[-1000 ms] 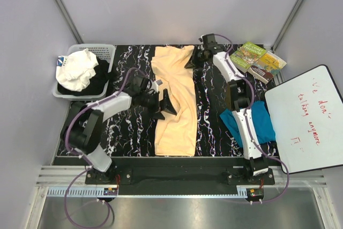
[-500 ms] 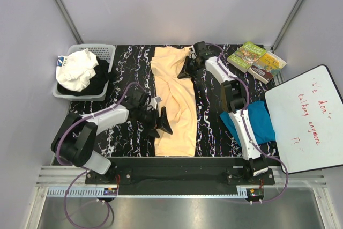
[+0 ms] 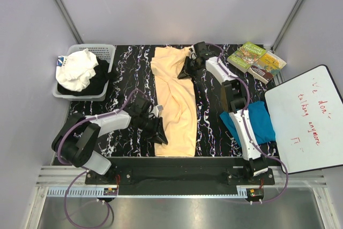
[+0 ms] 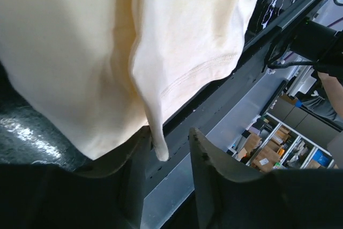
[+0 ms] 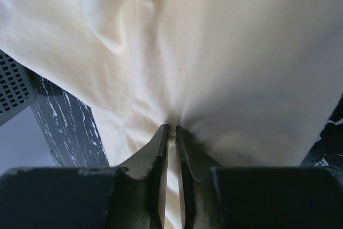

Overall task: Fold and stack the t-shirts
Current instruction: Rotate the tshirt 90 degrees, then grab the bottom of the folded rectangular tshirt with both arms

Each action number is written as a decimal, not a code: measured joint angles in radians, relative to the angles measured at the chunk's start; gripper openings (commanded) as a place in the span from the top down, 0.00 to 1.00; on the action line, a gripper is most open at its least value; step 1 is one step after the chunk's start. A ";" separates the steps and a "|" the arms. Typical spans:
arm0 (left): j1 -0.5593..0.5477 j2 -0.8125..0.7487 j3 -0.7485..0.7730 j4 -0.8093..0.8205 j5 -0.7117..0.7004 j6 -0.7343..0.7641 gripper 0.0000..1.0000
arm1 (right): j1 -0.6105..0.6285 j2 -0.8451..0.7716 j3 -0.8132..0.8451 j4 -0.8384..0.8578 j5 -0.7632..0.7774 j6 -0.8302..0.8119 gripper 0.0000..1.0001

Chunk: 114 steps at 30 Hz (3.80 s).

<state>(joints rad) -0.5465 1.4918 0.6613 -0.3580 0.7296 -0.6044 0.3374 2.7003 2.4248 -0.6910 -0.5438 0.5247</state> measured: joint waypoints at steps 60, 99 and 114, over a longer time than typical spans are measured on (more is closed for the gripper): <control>0.240 0.003 0.166 -0.385 -0.029 0.096 0.02 | -0.124 -0.962 -1.147 0.008 -0.001 -0.070 0.22; -0.057 -0.093 -0.229 0.091 -0.037 -0.414 0.34 | 0.189 -1.175 -1.925 0.572 -0.195 0.423 0.41; -0.063 -0.060 -0.188 0.038 -0.039 -0.369 0.34 | 0.204 -1.151 -1.724 0.100 0.045 0.258 0.39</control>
<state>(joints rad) -0.6090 1.4315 0.4728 -0.3199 0.6907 -0.9733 0.5419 1.5497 0.7006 -0.5911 -0.4988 0.7826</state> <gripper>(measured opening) 0.657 0.603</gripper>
